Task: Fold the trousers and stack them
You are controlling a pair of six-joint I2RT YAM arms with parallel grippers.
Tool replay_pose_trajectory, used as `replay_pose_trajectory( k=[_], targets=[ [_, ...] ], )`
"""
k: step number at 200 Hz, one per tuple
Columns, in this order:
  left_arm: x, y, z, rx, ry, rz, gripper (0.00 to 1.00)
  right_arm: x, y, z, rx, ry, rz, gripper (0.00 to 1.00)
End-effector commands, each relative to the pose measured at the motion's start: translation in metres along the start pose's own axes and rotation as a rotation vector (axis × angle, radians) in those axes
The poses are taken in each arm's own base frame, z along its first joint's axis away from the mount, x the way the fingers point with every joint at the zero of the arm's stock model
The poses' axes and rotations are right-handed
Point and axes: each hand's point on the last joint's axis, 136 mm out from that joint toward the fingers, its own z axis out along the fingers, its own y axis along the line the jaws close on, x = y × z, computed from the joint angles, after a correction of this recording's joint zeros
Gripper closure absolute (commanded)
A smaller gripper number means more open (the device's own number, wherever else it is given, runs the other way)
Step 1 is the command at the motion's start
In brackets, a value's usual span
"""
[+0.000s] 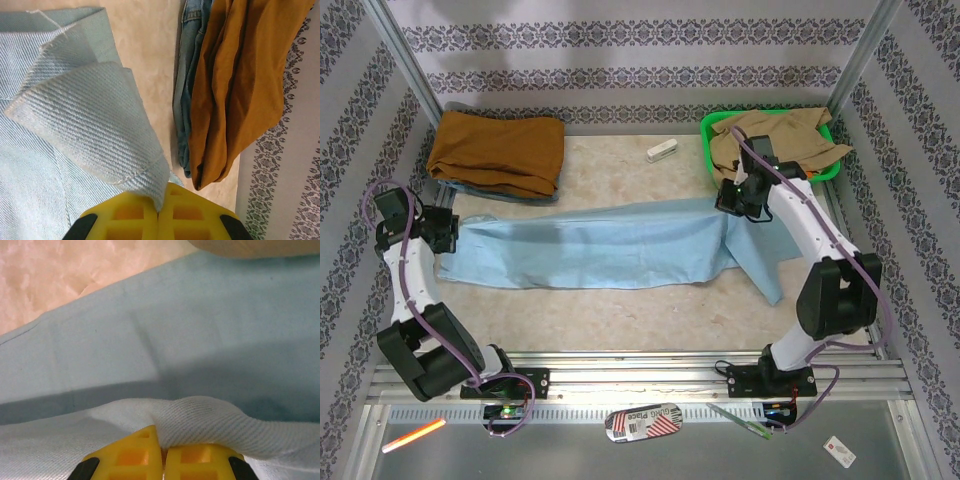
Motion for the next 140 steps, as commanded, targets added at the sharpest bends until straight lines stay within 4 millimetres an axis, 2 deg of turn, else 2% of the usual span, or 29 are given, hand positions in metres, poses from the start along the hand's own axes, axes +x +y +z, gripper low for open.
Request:
replay_pose_trajectory(
  k=[1, 41, 77, 140],
  targets=[
    [-0.031, -0.032, -0.001, 0.09, -0.106, 0.026, 1.0, -0.024, -0.027, 0.001, 0.106, -0.028, -0.004, 1.0],
    [-0.039, -0.032, 0.018, 0.073, -0.097, 0.024, 1.0, -0.041, -0.029, 0.026, 0.113, 0.017, -0.003, 1.0],
    [-0.043, -0.03, 0.039, 0.043, -0.07, 0.023, 1.0, -0.045, -0.035, 0.051, 0.135, 0.068, -0.004, 1.0],
    [-0.044, -0.004, 0.082, -0.042, -0.019, 0.009, 1.0, -0.054, -0.04, 0.075, 0.161, 0.094, 0.001, 0.98]
  ],
)
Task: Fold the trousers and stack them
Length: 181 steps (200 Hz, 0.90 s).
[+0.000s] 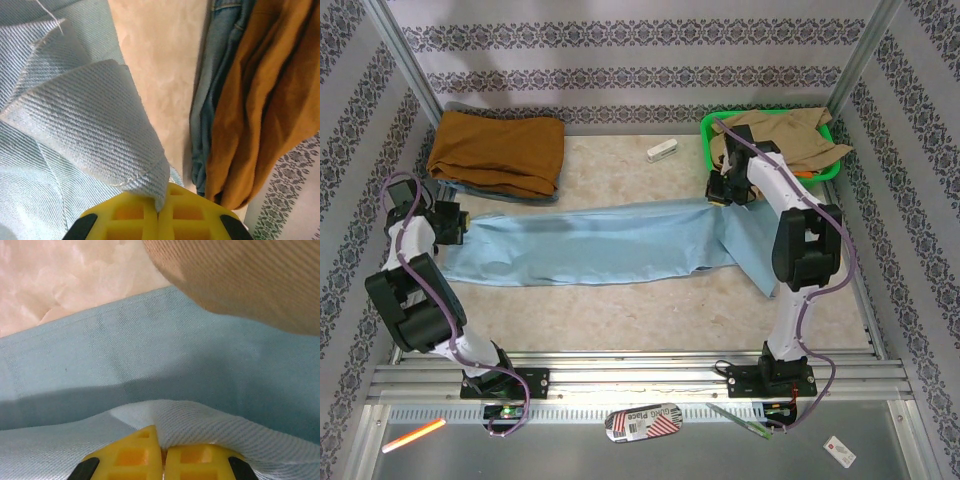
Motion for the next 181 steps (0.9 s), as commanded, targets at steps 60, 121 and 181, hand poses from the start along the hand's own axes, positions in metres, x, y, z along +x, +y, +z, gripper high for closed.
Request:
replay_pose_trajectory(
  k=[60, 121, 181],
  targets=[
    [-0.033, -0.012, 0.038, -0.008, -0.068, 0.033, 0.66, -0.027, -0.032, 0.001, 0.139, -0.047, 0.024, 0.68],
    [0.002, -0.063, -0.009, 0.132, -0.073, 0.183, 0.31, -0.025, -0.01, -0.045, 0.127, -0.158, -0.005, 0.61],
    [0.153, -0.02, 0.01, 0.122, 0.083, 0.435, 0.23, 0.052, 0.063, -0.028, 0.042, -0.153, -0.151, 0.59]
  ],
)
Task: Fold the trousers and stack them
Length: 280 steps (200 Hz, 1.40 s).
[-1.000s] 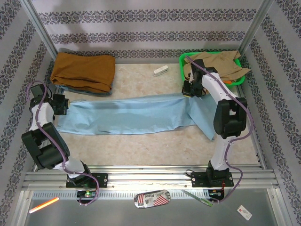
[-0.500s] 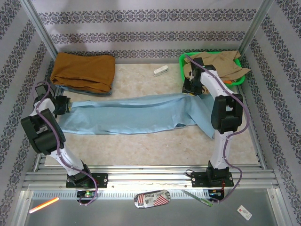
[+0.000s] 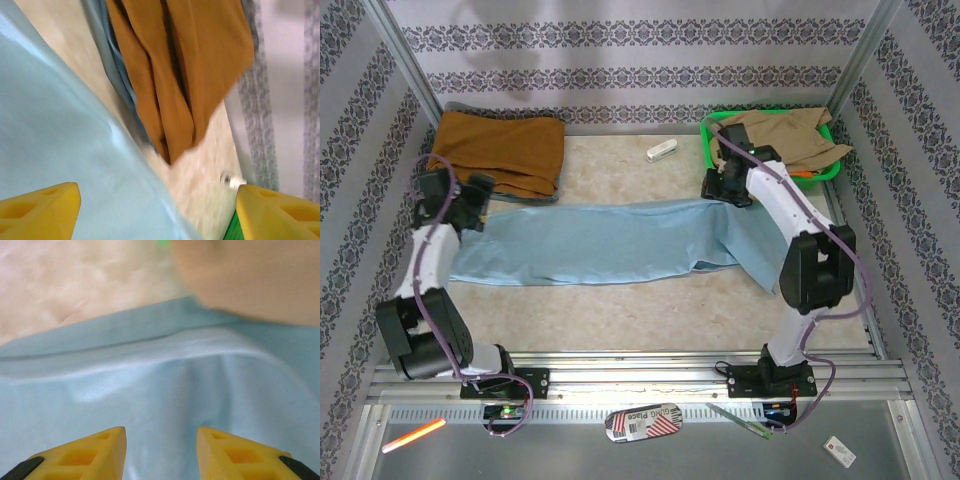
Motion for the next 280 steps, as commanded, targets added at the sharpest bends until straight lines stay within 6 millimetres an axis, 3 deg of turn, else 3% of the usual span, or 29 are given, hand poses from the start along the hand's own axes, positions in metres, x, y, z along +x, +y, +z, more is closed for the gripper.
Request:
replay_pose_trajectory(
  k=[1, 18, 36, 65, 100, 125, 145, 157, 174, 203, 228, 249, 280],
  targets=[
    [0.066, 0.026, 0.028, -0.058, 0.114, 0.074, 0.23, 0.029, 0.033, 0.016, -0.032, 0.021, -0.041, 0.58],
    [0.114, 0.042, 0.042, -0.077, 0.18, 0.121, 0.3, 0.054, 0.058, 0.031, -0.053, 0.067, -0.091, 0.59],
    [0.141, 0.065, 0.049, -0.091, 0.21, 0.135, 0.35, 0.08, 0.084, 0.051, -0.078, 0.121, -0.141, 0.6],
    [0.149, 0.112, 0.047, -0.181, 0.188, 0.142, 0.38, 0.115, 0.101, 0.089, -0.068, 0.216, -0.178, 0.63],
    [0.146, 0.14, 0.033, -0.24, 0.174, 0.147, 0.38, 0.163, 0.086, 0.112, -0.014, 0.299, -0.189, 0.66],
    [0.129, 0.15, 0.016, -0.247, 0.119, 0.116, 0.39, 0.196, 0.076, 0.1, -0.016, 0.329, -0.19, 0.67],
    [0.112, 0.153, 0.002, -0.26, 0.073, 0.118, 0.39, 0.217, 0.085, 0.083, -0.11, 0.352, -0.174, 0.66],
    [0.105, 0.154, -0.004, -0.258, 0.061, 0.115, 0.39, 0.217, 0.089, 0.07, -0.148, 0.352, -0.169, 0.65],
    [0.101, 0.148, -0.01, -0.238, 0.064, 0.119, 0.4, 0.198, 0.087, 0.045, -0.161, 0.295, -0.186, 0.63],
    [0.11, 0.124, -0.015, -0.164, 0.119, 0.129, 0.42, 0.16, 0.063, -0.004, -0.165, 0.177, -0.135, 0.59],
    [0.142, 0.103, -0.017, -0.138, 0.16, 0.227, 0.42, 0.145, 0.008, -0.027, -0.088, 0.1, -0.015, 0.56],
    [0.179, 0.086, -0.012, -0.096, 0.19, 0.299, 0.42, 0.151, -0.04, -0.032, -0.06, 0.085, 0.15, 0.53],
    [0.233, 0.076, 0.011, -0.091, 0.269, 0.396, 0.41, 0.166, -0.08, -0.034, -0.116, 0.06, 0.372, 0.49]
  ],
)
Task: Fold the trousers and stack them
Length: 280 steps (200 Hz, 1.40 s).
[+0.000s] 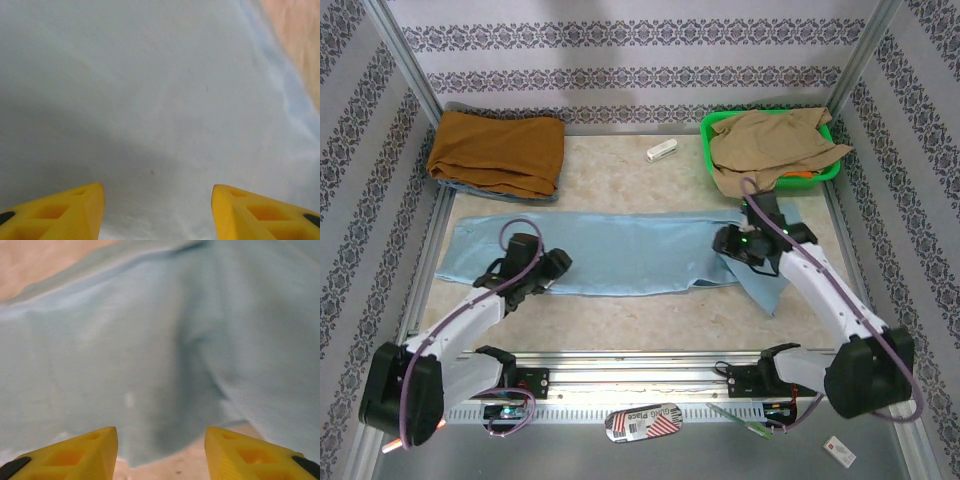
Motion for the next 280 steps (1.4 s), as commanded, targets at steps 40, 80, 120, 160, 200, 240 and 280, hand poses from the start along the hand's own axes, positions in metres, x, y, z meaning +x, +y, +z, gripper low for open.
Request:
replay_pose_trajectory(
  k=[40, 80, 120, 160, 200, 240, 280],
  targets=[
    [0.013, 0.009, 0.053, -0.076, -0.018, -0.063, 0.43, 0.028, -0.052, -0.007, 0.015, 0.041, 0.201, 0.49],
    [-0.003, 0.061, 0.05, -0.166, -0.051, -0.149, 0.45, 0.027, -0.066, -0.015, 0.027, 0.018, 0.241, 0.48],
    [-0.025, 0.11, 0.031, -0.205, -0.074, -0.274, 0.45, 0.019, -0.073, -0.016, 0.033, -0.012, 0.289, 0.47],
    [-0.044, 0.12, 0.006, -0.211, -0.133, -0.29, 0.45, 0.016, -0.082, 0.0, 0.044, 0.016, 0.338, 0.44],
    [-0.049, 0.116, 0.001, -0.177, -0.13, -0.29, 0.44, 0.041, -0.087, 0.031, 0.034, 0.13, 0.363, 0.47],
    [-0.049, 0.109, 0.005, -0.133, -0.113, -0.31, 0.44, 0.06, -0.1, 0.047, 0.09, 0.197, 0.366, 0.5],
    [-0.048, 0.105, 0.006, -0.106, -0.106, -0.327, 0.44, 0.059, -0.109, 0.055, 0.128, 0.192, 0.351, 0.51]
  ],
)
